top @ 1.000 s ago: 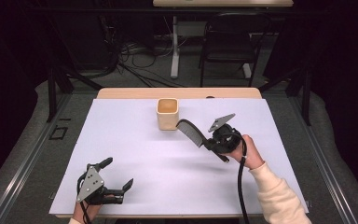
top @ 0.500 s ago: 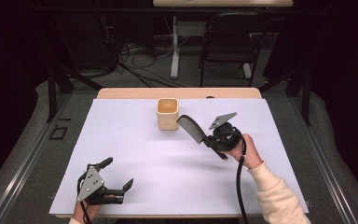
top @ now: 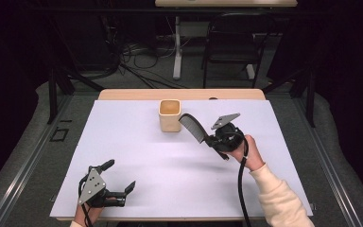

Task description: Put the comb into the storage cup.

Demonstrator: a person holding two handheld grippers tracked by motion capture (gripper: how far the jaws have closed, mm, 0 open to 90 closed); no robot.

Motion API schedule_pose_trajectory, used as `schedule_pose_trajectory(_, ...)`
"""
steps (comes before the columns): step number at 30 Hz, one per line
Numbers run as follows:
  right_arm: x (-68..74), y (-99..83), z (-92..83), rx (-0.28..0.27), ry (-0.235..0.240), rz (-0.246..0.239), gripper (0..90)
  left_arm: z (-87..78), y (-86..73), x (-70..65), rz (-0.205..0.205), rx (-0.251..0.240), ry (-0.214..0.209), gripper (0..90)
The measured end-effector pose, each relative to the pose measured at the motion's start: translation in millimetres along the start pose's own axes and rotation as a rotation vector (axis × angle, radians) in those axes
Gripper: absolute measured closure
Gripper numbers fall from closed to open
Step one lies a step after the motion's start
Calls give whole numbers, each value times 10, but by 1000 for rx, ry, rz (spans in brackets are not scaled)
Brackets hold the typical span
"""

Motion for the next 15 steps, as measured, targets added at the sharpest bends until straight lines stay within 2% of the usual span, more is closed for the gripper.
schedule_pose_trajectory(15,14,85,-7,-32,-1,-1,721,7,-3,0,-2,1,-2,2)
Point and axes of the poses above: each handheld gripper's, and its own axes: z roughly forward along the jaws, y roughly out of its top, x roughly to its left, the point moved 7 cm from there along z, roughly forward along the jaws, and after that the axes turned 13 degrees about z, right-handed, at the moved point
